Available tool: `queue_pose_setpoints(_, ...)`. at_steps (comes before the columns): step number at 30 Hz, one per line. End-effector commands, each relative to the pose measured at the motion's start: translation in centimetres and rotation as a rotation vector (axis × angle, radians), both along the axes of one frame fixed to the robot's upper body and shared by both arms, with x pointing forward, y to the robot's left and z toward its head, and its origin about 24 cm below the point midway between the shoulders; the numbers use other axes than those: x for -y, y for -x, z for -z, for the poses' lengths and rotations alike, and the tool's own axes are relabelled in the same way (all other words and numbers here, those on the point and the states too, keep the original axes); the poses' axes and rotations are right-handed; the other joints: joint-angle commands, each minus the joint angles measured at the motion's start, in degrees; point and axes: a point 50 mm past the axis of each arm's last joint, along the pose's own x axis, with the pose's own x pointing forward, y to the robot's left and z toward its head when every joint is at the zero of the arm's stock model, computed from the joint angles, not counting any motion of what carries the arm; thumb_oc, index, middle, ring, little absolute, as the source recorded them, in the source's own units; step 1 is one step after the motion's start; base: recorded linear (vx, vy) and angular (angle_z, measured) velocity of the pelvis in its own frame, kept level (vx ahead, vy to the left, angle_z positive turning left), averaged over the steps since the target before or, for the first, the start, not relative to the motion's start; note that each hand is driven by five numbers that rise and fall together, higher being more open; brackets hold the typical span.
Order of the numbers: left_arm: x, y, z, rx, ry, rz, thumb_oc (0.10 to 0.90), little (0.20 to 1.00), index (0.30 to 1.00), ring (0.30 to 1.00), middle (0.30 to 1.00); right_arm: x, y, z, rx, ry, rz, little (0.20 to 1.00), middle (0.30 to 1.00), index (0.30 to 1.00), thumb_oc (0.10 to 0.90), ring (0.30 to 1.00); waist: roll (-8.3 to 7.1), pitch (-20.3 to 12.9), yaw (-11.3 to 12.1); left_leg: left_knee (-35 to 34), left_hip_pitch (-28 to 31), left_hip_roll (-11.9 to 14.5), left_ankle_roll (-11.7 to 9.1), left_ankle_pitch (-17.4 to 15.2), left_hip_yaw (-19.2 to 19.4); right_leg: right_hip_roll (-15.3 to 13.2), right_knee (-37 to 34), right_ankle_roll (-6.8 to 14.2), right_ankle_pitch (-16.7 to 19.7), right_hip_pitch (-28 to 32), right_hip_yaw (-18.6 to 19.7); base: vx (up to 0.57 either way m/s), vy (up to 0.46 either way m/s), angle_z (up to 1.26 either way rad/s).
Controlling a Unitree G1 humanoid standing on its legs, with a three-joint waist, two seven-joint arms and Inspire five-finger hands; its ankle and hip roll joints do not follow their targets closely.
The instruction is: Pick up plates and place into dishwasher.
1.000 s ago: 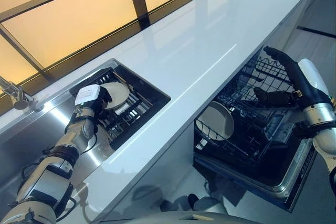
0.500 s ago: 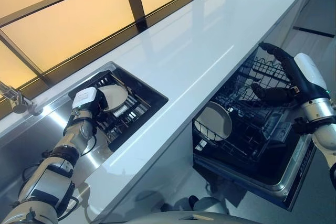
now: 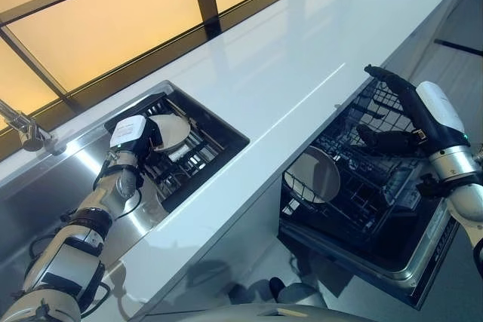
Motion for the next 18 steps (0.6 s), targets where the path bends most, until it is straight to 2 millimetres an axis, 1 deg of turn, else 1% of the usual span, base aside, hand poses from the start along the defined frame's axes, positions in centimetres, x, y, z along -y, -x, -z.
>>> queue_pose_setpoints(1,1.1,-1.7,-9.9,0.395,-0.065,0.105,0.100,0.200,0.300,0.300,0.300,-1.0,0.7,-5.5,0.316,0.017,-0.066,0.900,0.900,0.900,0.800,0.900,-0.83,-5.6,0.6,0.5,1.2,-0.7,2.3,-5.8,2.0,1.9,0.3,2.6,-3.8,1.1,-0.8,-0.01,0.005,0.06)
queue_pose_setpoints(5,1.6,-1.0,-10.9,0.457,-0.078,0.148,0.100,0.200,0.300,0.300,0.300,-0.8,1.0,-5.3,0.316,0.014,-0.057,0.900,0.900,0.900,0.800,0.900,-0.91,-6.0,1.2,0.5,1.2,-0.7,2.4,-5.8,1.3,1.8,0.3,2.5,-3.9,1.2,-1.2,0.00,0.002,0.03)
queue_pose_setpoints(11,2.1,-0.5,-11.9,0.525,-0.089,0.174,0.100,0.200,0.300,0.300,0.300,-0.9,1.0,-5.2,0.320,0.009,-0.057,0.900,0.900,0.900,0.800,0.900,-1.07,-6.3,1.8,0.5,1.0,-0.8,2.4,-5.8,0.5,1.9,0.3,2.4,-4.0,1.2,-1.6,0.00,0.002,0.06)
queue_pose_setpoints(13,2.6,-0.2,-12.3,0.551,-0.102,0.194,0.100,0.200,0.300,0.300,0.300,-0.9,1.0,-5.1,0.323,0.005,-0.060,0.900,0.900,0.900,0.800,0.900,-1.17,-6.4,2.2,0.5,1.0,-0.8,2.5,-5.7,0.1,1.9,0.3,2.3,-4.1,1.4,-1.8,0.00,0.004,0.03)
queue_pose_setpoints(18,3.2,0.3,-12.6,0.563,-0.109,0.224,0.100,0.200,0.300,0.300,0.300,-1.1,0.9,-5.0,0.334,-0.001,-0.055,0.900,0.900,0.900,0.800,0.900,-1.47,-6.7,3.1,0.5,1.0,-0.8,2.5,-5.8,-0.8,1.9,0.3,2.2,-4.2,1.6,-2.5,0.00,0.001,0.02)
